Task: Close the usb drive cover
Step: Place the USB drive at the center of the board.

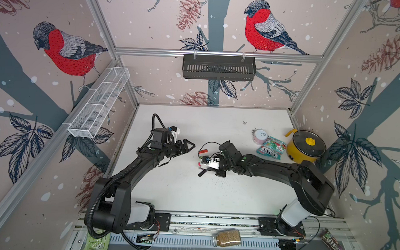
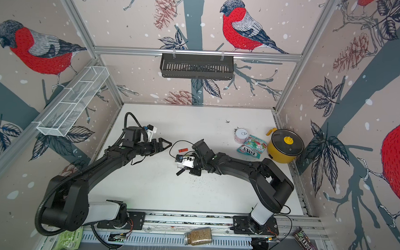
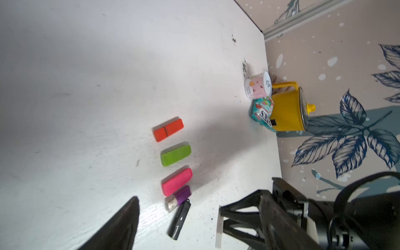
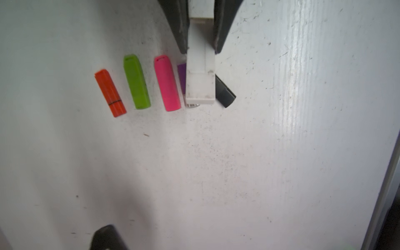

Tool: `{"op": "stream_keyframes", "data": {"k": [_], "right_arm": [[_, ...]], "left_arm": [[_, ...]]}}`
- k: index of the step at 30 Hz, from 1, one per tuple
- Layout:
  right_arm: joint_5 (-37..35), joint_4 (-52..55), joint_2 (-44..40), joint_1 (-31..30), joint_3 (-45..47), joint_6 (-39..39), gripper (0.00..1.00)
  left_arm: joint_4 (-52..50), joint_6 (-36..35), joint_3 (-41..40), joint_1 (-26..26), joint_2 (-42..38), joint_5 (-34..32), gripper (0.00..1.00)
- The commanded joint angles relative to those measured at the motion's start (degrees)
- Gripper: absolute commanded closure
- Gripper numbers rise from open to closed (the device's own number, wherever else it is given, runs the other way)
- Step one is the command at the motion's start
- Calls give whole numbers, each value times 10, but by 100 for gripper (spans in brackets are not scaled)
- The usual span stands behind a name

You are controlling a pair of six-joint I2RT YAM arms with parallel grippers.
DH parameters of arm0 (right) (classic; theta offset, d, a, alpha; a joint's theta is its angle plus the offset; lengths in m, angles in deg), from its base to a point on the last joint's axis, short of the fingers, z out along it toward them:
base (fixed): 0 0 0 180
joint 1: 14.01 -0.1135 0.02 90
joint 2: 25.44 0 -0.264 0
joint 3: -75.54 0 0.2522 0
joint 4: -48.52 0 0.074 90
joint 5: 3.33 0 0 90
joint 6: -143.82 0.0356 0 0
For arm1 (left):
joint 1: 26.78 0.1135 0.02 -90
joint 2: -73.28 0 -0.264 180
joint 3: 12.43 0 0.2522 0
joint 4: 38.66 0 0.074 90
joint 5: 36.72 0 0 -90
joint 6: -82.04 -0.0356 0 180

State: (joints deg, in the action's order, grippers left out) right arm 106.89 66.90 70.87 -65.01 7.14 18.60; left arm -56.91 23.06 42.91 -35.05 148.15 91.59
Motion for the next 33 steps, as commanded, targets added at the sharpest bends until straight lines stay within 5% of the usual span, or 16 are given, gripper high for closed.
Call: {"op": "stream_keyframes", "data": {"k": [1, 21, 33], "right_arm": [[-25, 90, 33, -20, -36, -55, 85], [-68, 173, 96, -59, -86, -100, 78], [-78, 133, 48, -41, -77, -61, 54]], "left_arm": [[-31, -22, 3, 23, -8, -8, 15], [-31, -30, 5, 37, -3, 10, 17], [-41, -48, 15, 39, -14, -9, 17]]}}
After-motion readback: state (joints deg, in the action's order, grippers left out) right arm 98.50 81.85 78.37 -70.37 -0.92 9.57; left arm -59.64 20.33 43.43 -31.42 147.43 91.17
